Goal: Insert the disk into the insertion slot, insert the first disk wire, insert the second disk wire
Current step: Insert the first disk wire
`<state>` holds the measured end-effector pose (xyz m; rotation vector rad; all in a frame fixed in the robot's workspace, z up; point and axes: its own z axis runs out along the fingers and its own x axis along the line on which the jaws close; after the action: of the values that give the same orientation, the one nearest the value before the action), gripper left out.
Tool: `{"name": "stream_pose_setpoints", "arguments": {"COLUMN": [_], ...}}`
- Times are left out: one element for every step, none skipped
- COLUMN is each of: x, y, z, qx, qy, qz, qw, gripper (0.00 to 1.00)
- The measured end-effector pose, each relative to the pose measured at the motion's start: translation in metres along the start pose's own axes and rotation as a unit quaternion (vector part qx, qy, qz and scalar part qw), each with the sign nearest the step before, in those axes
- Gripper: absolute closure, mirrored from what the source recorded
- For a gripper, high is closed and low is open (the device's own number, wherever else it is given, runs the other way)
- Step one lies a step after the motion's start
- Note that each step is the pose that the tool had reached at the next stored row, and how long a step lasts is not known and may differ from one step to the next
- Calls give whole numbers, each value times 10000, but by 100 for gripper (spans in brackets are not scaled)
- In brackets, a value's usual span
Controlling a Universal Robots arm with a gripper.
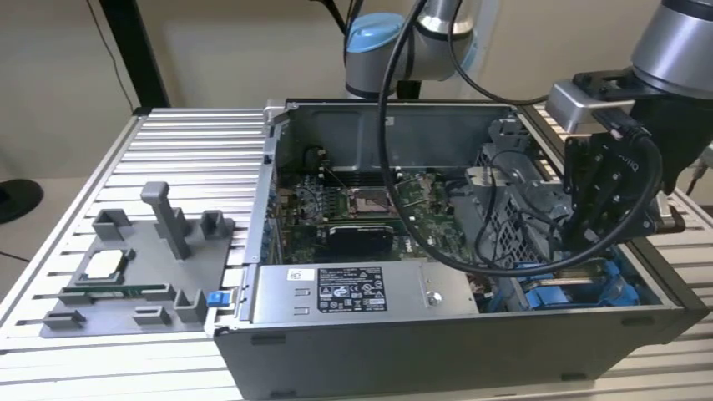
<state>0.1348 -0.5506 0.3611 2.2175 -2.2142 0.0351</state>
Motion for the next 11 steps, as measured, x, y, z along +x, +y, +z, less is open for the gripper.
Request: {"name": "stream_pose_setpoints", "arguments": {"x": [0,0,0,0,0,0,0,0,0,1,2], "y": [0,0,0,0,0,0,0,0,0,0,0], "z": [0,0,0,0,1,0,0,1,0,0,0], "qx": [9,19,26,33,38,42,47,52,56,58,58], "qy": [-87,-182,-263,-359,-449,-541,-633,-727,-811,-907,-962], "qz": [8,15,20,24,28,33,37,41,45,48,49], "qw": [10000,9998,9996,9993,9990,9985,9980,9973,9967,9958,9953], "gripper": [100,100,100,100,100,100,100,100,100,100,100]}}
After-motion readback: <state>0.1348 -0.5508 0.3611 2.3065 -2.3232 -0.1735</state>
